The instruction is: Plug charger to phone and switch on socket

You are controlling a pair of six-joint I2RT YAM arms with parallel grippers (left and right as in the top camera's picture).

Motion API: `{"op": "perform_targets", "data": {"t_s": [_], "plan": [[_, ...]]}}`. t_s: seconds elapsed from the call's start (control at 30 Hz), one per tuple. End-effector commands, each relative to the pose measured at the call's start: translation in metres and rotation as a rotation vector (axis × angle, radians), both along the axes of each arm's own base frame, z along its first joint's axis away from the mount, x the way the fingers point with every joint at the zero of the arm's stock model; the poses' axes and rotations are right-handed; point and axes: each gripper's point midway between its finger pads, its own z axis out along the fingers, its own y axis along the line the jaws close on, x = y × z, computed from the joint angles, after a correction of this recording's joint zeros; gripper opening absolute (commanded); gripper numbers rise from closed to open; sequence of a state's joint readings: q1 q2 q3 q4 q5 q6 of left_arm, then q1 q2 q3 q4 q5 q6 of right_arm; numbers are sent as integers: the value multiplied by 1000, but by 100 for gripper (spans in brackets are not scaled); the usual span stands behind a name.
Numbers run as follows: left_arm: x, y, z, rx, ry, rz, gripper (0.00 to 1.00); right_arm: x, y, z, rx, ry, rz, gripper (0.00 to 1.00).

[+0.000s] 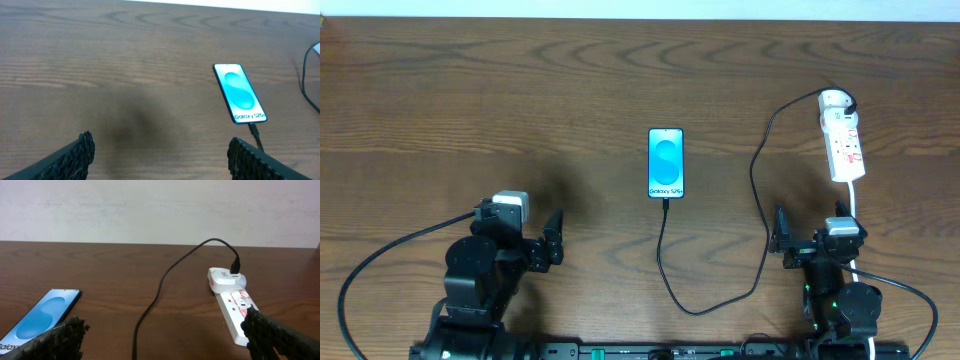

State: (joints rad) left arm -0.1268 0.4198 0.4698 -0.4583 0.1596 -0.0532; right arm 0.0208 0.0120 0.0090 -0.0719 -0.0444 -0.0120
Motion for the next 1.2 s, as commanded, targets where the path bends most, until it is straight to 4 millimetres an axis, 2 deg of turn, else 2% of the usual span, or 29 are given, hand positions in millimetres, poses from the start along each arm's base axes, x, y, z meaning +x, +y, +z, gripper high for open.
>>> {"op": "perform_targets", "data": {"t_s": [0.0, 0.2, 0.33, 0.53, 1.0, 1.17], "plan": [[4, -2, -5, -35, -11, 8, 87, 0, 0, -1, -12, -2, -3, 99], [17, -2, -5, -101, -150, 30, 87, 0, 0, -1, -12, -2, -3, 99], [18, 2, -5, -143, -248, 55, 87, 0, 0, -1, -12, -2, -3, 99], [17, 14, -17, -219, -303, 124, 87, 0, 0, -1, -12, -2, -3, 99], [15, 30, -15, -198, -411, 191, 87, 0, 0, -1, -12, -2, -3, 99], [12, 30, -33, -103, -356, 169, 87, 0, 0, -1, -12, -2, -3, 99]]}}
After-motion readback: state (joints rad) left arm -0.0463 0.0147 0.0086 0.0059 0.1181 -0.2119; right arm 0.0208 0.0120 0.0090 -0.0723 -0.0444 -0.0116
